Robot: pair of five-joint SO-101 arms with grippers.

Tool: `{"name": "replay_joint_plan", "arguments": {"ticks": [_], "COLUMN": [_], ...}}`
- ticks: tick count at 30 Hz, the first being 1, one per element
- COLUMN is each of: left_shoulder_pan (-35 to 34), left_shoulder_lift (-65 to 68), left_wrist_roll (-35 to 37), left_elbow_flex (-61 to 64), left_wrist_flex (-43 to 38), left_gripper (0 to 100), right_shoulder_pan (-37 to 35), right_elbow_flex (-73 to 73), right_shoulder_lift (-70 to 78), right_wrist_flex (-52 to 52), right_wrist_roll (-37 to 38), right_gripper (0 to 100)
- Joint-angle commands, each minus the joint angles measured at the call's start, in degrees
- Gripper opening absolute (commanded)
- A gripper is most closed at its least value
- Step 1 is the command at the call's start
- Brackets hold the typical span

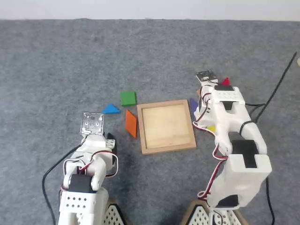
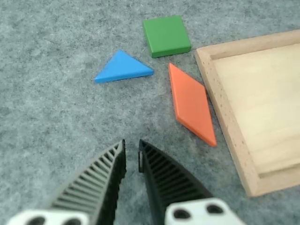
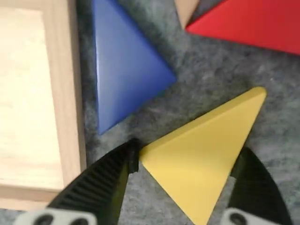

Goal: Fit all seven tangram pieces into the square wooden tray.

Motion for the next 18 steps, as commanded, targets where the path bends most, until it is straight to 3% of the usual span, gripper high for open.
{"name": "replay_joint_plan", "arguments": {"ticks": [1, 5, 18], "left_shoulder_pan": [-0.4, -0.4, -0.4], "left_shoulder_lift": [-0.8, -0.8, -0.8], "left_wrist_roll": [0.5, 0.5, 0.5], "left_elbow_flex": [-1.0, -1.0, -1.0], "left_wrist_flex": [0.2, 0.2, 0.2], "left_gripper": [5, 5, 5], "right_shoulder_pan": [0.0, 0.0, 0.1], "right_elbow_flex": [-1.6, -1.6, -6.1], "right_shoulder_lift": [0.4, 0.4, 0.0], "right_wrist_flex": [1.5, 1.5, 6.7], "right_wrist_roll": [-0.8, -0.8, -0.9], "right_gripper": [14.4, 5.0, 4.7]}}
